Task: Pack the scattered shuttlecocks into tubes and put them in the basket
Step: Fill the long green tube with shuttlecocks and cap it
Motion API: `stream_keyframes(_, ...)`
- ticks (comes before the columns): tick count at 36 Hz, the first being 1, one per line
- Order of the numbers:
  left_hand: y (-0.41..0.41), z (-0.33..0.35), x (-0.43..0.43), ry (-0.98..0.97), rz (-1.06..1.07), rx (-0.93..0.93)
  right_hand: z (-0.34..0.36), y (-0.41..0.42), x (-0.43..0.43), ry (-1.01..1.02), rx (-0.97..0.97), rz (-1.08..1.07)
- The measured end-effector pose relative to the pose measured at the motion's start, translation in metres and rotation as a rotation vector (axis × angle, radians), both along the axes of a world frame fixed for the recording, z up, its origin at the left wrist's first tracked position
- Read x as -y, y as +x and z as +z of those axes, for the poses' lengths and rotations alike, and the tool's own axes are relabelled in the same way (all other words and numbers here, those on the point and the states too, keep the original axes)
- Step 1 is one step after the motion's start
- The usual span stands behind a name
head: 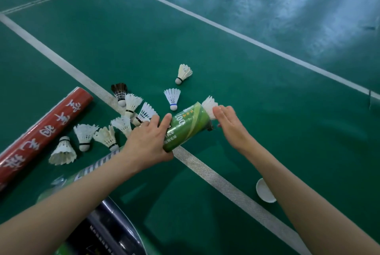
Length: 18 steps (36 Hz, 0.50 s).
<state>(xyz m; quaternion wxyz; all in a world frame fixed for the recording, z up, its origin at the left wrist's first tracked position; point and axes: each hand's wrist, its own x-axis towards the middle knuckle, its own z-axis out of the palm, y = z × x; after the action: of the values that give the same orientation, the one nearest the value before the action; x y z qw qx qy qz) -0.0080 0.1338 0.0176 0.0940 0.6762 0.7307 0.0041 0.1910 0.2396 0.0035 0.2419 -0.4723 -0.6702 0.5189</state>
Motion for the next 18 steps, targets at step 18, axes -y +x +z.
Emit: stream_keyframes(18,-0.024,-0.004,-0.006,-0.028,0.106,0.029,0.002,-0.064,0.010,-0.182,-0.247,0.149)
